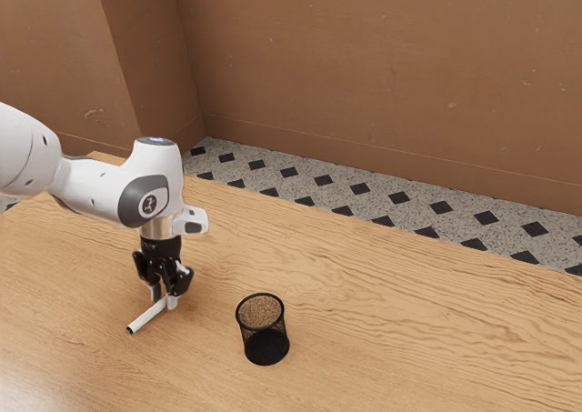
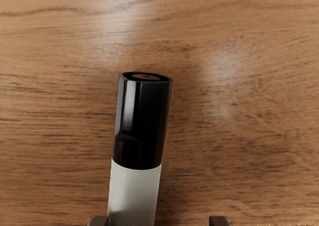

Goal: Put the marker into the pen holder.

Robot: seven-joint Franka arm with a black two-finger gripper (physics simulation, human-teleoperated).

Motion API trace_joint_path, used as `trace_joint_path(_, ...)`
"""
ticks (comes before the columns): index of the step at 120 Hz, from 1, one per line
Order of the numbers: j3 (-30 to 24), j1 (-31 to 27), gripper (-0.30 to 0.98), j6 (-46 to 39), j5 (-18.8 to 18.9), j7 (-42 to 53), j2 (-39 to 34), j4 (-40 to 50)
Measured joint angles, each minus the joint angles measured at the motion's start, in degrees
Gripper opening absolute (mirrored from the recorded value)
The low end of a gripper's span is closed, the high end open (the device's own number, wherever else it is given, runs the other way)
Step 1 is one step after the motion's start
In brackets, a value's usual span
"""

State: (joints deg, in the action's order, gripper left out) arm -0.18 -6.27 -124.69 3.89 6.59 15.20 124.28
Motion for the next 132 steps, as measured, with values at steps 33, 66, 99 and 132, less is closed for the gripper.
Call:
trace_joint_path(33, 0.0, 0.0, 0.1, 0.1, 0.0, 1.3, 0.7, 0.1)
trace_joint_path(66, 0.0, 0.0, -0.05, -0.1, 0.4, 1.8, 1.0, 0.0)
trace_joint_path(99, -2.1, 5.8, -0.1, -8.1, 9.2, 1.1, -15.7, 3.0)
trace_joint_path(132, -10.8, 6.8, -0.1, -30.4, 14.5, -6.0, -28.3, 15.4)
